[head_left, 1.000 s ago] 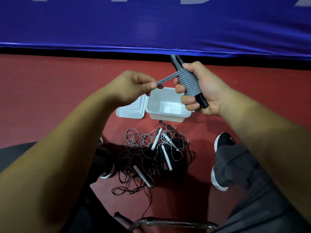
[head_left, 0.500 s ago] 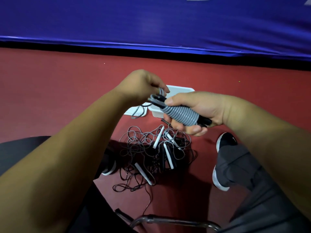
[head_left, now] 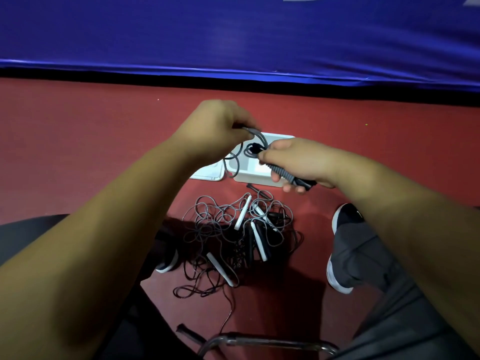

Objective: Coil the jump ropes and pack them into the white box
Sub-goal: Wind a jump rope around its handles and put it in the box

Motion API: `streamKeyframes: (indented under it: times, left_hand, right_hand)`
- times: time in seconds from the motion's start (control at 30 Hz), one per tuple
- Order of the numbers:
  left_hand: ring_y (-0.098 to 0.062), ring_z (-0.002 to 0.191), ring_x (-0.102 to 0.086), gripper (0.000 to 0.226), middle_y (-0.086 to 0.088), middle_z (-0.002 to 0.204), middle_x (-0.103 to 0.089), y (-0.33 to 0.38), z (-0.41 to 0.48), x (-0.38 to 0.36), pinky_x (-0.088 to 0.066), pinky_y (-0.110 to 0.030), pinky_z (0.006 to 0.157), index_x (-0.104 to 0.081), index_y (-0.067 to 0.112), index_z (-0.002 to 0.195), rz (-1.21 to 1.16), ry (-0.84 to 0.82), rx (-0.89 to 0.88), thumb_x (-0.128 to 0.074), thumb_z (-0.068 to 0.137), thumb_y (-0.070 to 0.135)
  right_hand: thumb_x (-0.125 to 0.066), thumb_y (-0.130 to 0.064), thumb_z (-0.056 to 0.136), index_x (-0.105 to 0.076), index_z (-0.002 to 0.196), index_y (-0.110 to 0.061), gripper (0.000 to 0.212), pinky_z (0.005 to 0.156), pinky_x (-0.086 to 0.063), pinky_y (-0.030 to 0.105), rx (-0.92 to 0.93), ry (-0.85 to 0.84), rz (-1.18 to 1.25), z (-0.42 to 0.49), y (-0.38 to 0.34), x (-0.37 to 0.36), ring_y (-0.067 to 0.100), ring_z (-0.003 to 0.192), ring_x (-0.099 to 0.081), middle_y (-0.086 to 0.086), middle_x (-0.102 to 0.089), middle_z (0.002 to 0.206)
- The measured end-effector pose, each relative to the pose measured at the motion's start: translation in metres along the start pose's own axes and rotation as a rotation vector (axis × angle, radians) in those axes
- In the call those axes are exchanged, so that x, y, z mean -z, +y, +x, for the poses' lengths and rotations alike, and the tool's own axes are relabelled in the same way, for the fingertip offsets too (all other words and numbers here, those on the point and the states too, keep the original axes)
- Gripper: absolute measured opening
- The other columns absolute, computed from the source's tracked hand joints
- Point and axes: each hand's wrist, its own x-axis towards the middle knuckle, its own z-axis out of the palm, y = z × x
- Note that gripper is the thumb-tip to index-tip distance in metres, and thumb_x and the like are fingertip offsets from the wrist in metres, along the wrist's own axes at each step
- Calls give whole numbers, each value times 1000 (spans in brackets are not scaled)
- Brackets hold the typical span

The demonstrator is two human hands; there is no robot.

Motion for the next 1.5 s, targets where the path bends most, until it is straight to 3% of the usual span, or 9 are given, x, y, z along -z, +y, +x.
streamKeyframes:
  times: [0.17,0.4,0.5,0.7,0.83,0.93,1.2,1.33,1.5]
  left_hand:
    - [-22,91,-64,25,3,97,-73,-9,2,-8,-51,-36,79,-77,26,118,339,-233,-21,-68,97,17]
    - [-13,76,-62,10,8,85,-70,-16,0,-23,-44,-24,63,-77,21,96,262,-300,251,-82,87,22]
    - [-23,81,-64,17,-5,87,-72,-16,0,-26,-45,-29,63,-79,14,95,286,-297,313,-71,95,28]
    - [-14,52,-55,22,-5,64,-59,-12,-1,-22,-58,-28,60,-79,7,97,-393,-203,440,-68,103,25]
    - [-12,51,-52,18,-7,62,-51,-8,3,-18,-63,-28,75,-74,5,96,-867,-101,469,-69,101,22]
    - [-13,65,-58,15,-7,74,-61,-13,6,-17,-58,-25,76,-79,12,93,-953,-70,439,-69,100,22]
    - [-14,104,-74,20,-7,107,-80,-14,1,-14,-56,-25,96,-77,9,114,-829,-188,335,-67,99,2]
    - [0,67,-62,13,6,80,-77,-15,5,-12,-45,-12,66,-83,26,99,-93,-160,235,-83,87,19]
    - [-14,77,-64,12,13,74,-67,-15,6,-18,-40,-27,63,-71,28,85,239,-204,195,-72,96,32]
  right_hand:
    - [-56,-46,106,-60,118,-25,24,43,-43,25,7,163,65,9,9,7,15,46,-55,10,-65,98]
    - [-64,-45,106,-63,118,-25,24,56,-51,34,101,25,246,7,5,-2,23,62,-62,10,-66,100]
    - [-60,-48,107,-63,123,-23,29,53,-50,32,113,1,316,2,0,-6,22,61,-60,9,-63,98]
    - [-53,-71,101,-64,117,-23,52,50,-40,26,11,125,493,-1,-11,1,18,53,-53,7,-61,91]
    - [-55,-74,98,-62,111,-23,53,48,-33,23,-15,152,578,-1,-12,7,17,50,-49,1,-60,77]
    - [-56,-72,99,-61,108,-24,48,46,-31,22,-26,139,585,-1,-12,9,17,49,-48,0,-59,73]
    - [-60,-64,97,-62,105,-24,41,47,-29,22,-56,146,600,2,-9,17,17,49,-45,1,-57,75]
    - [-61,-59,97,-61,98,-24,35,48,-30,22,-74,130,551,2,-9,18,17,49,-45,1,-57,74]
    - [-58,-59,99,-68,107,-22,39,48,-36,24,-54,116,452,-1,-9,17,19,50,-51,4,-61,79]
